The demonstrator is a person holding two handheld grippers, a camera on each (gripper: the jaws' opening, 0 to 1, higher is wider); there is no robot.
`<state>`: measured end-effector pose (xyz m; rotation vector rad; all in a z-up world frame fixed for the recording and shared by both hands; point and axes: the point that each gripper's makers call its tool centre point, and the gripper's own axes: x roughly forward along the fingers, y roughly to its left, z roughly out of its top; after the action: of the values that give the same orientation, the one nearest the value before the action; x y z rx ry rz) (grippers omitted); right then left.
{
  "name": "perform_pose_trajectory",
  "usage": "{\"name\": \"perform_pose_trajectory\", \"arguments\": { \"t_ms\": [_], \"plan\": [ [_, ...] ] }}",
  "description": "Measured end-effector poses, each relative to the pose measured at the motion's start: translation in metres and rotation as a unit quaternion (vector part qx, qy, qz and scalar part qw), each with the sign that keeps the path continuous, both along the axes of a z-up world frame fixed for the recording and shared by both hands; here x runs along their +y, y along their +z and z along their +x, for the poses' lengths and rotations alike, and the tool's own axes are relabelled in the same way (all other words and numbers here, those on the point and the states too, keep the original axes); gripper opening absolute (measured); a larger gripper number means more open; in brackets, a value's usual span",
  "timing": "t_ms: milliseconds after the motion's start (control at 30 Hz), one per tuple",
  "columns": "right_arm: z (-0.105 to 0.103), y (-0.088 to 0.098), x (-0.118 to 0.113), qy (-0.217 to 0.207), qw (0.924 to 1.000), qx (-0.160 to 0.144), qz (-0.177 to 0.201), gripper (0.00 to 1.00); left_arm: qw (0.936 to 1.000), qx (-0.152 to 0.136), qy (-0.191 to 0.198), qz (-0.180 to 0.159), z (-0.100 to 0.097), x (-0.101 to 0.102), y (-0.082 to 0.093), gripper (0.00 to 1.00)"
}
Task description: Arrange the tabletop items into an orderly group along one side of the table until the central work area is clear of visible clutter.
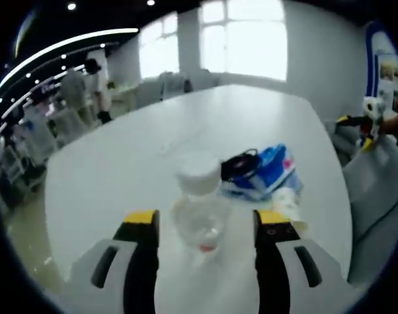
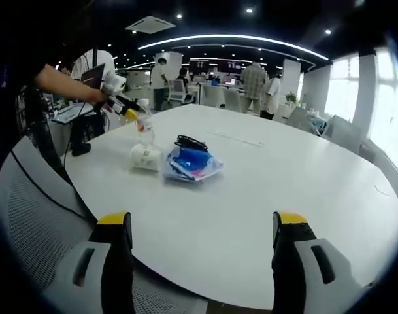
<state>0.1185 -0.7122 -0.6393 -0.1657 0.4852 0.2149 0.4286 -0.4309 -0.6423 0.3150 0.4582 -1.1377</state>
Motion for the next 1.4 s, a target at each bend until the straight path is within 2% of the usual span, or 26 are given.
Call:
{"name": "perform_pose_trajectory", "arguments": {
  "t_ms": [167,400,700,800,1000,1300,1400],
  "plan": [
    [0.0,0.001,0.0,-0.001,1.0,-0.003,0.0,0.88,0.9995,-0.007,0.02,-0.024,-0.002,-0.006,0.005,0.55],
    [0.0,0.001,-0.001,-0.002,1.0,-0.005,-0.001,0.88,0.999,-0.016,0.031,-0.029,-0.007,-0.012,0.005,0.53],
    [0.0,0.001,-0.001,0.0,1.0,-0.006,0.0,0.87,0.9972,-0.024,0.061,-0.036,0.0,-0.008,0.004,0.47],
    [0.0,0.001,-0.001,0.002,1.0,-0.005,-0.001,0.87,0.9956,-0.034,0.079,-0.037,0.005,-0.005,0.004,0.44],
    [0.0,0.002,-0.002,-0.002,1.0,-0.008,-0.001,0.87,0.9949,-0.035,0.087,-0.039,0.008,-0.005,0.004,0.4],
    [0.0,0.004,-0.003,-0.004,0.9999,-0.011,0.0,0.87,0.9916,-0.037,0.104,-0.067,0.014,-0.009,0.017,0.37],
    [0.001,0.004,-0.003,-0.004,0.9999,-0.013,0.001,0.87,0.9905,-0.043,0.113,-0.066,0.018,-0.009,0.017,0.37]
  ]
}}
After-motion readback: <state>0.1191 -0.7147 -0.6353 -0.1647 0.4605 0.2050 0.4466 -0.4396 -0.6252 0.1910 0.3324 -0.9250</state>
